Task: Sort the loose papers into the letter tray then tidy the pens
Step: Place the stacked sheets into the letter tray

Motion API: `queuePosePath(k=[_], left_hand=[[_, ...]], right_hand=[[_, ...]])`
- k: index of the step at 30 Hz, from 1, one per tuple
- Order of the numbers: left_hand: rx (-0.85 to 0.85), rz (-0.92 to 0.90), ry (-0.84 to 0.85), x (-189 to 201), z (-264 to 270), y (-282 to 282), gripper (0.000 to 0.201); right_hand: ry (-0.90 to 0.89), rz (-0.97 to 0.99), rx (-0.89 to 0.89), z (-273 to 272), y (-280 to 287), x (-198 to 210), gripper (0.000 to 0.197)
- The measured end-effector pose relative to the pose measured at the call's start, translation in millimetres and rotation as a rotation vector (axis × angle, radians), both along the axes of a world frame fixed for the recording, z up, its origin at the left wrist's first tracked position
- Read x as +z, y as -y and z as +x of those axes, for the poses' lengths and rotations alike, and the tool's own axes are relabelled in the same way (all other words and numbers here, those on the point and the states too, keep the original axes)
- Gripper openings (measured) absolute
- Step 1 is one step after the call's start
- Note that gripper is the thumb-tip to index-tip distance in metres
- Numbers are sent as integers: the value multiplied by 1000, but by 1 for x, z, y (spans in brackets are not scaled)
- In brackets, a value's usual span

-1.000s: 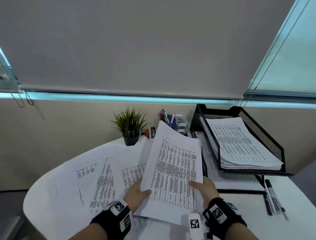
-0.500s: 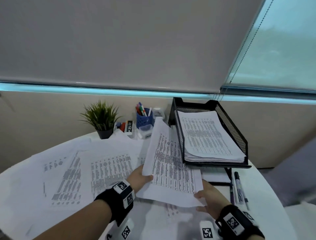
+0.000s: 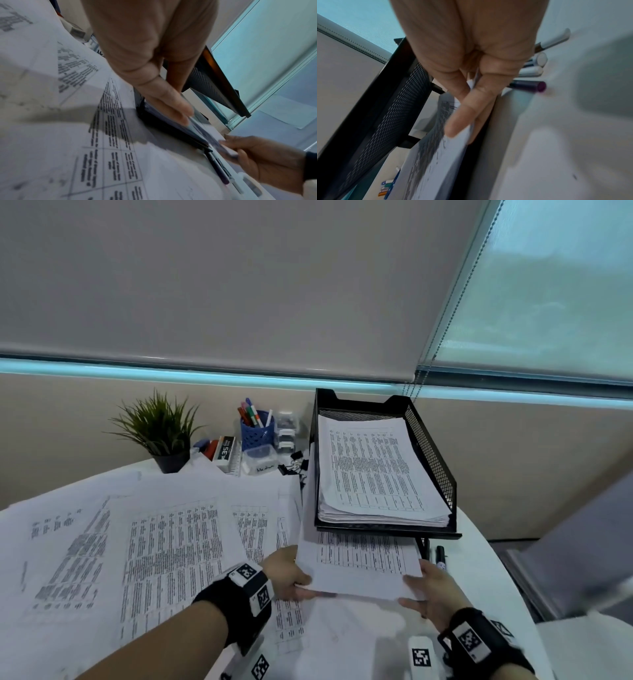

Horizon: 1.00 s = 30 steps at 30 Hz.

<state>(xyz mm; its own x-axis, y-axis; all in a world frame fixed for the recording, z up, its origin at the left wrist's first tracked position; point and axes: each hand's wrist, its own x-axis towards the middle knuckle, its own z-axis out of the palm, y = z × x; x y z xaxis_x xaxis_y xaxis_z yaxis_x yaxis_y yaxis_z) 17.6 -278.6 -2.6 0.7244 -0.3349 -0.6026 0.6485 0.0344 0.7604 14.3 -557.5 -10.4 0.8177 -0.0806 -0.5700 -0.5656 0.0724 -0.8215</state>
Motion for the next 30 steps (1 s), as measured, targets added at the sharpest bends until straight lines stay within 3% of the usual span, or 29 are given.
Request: queuePosePath(k=[2, 6, 8, 11, 14, 17, 19, 23, 28, 30], left_hand=[[85, -30, -11, 2, 1, 11, 42], [216, 102, 73, 0, 13, 30, 39], [273, 174, 85, -5, 20, 36, 43], [326, 320, 114, -12, 27, 39, 43], [261, 589, 188, -20, 29, 36, 36], [167, 773, 238, -19, 28, 33, 15], [117, 863, 245, -19, 29, 31, 23], [196, 788, 227, -20, 27, 29, 18], [246, 614, 233, -20, 10, 10, 11], [218, 639, 306, -21, 1, -5, 11]], right_hand=[[27, 33, -64, 11, 10, -4, 27], [69, -7, -137, 33, 20, -4, 29], [95, -27, -150, 39, 17, 0, 15], [71, -94, -133, 48, 18, -6, 28], [46, -190, -152, 48, 22, -23, 23], [63, -395, -154, 48, 21, -30, 15], [60, -569, -121, 47, 17, -25, 11], [60, -909, 23, 46, 13, -21, 21], [110, -904, -62, 36, 1, -17, 26], [184, -903, -20, 31, -14, -11, 23]])
